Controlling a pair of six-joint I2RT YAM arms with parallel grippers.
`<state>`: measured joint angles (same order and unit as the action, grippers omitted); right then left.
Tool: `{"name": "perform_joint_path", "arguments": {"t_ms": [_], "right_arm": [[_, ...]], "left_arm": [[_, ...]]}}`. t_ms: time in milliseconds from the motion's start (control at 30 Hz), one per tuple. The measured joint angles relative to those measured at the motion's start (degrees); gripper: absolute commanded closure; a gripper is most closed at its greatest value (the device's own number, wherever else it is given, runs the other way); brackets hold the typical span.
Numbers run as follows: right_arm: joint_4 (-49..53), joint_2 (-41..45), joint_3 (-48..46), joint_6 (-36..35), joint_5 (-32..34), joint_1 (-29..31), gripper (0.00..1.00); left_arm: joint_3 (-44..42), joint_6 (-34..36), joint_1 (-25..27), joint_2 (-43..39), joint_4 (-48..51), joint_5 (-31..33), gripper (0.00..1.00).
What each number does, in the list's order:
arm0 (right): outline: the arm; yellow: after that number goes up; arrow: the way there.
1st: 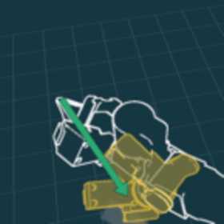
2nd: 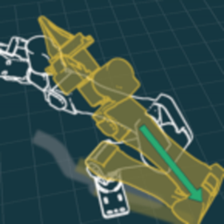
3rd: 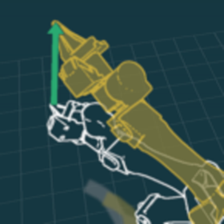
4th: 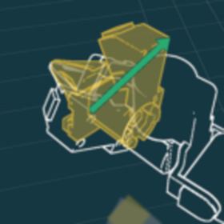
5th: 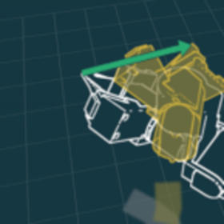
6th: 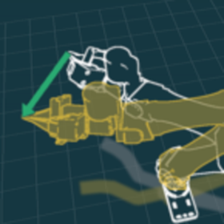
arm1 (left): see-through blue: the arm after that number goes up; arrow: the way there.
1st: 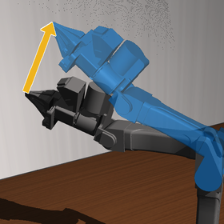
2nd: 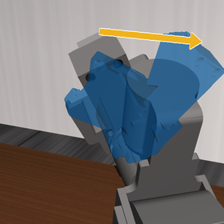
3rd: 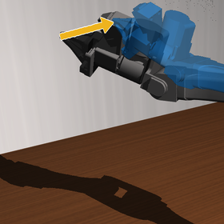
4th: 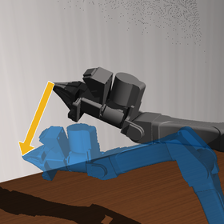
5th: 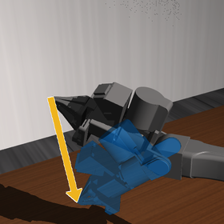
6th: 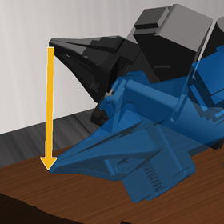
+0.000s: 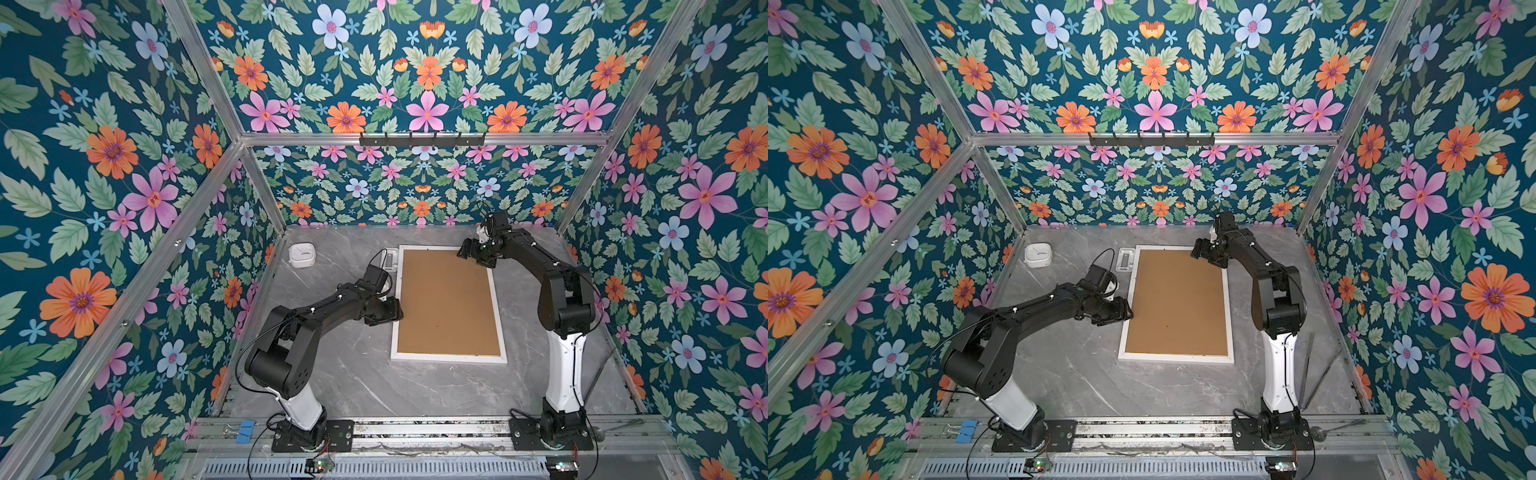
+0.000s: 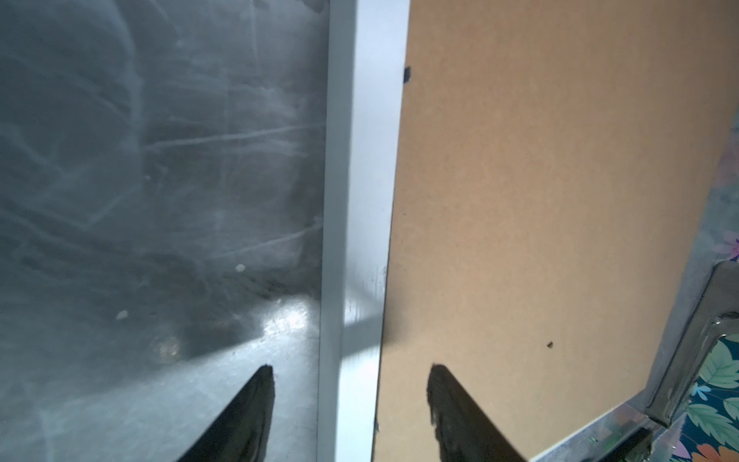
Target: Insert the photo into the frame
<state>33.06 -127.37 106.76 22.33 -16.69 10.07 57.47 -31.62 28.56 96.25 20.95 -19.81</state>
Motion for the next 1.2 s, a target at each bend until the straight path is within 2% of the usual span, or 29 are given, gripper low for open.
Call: {"name": "perform_joint_path", "arguments": {"t_ms": [233,600,833,1200], "right_arm": [[2.73,-4.13,4.17,-1.11,0.33,0.00,0.16],[3.58,-2.23,2.73,-1.42,-0.15,0.00,0.16],[4.00,9.49,-5.66,-1.18,-3.13,0.00,0.16],[2.78,31.39,-31.43,1.79,-6.67,2.80,0.16]], "left_arm": [[-0.22,-0.04,0.00,-0.22,-0.04,-0.07,0.35],[-0.52,-0.20,0.00,0.04,-0.20,-0.28,0.36],[-1.55,-0.17,0.07,0.13,-0.11,-1.44,0.37],[-0.20,0.02,0.22,3.96,-0.15,-2.14,0.45]]}}
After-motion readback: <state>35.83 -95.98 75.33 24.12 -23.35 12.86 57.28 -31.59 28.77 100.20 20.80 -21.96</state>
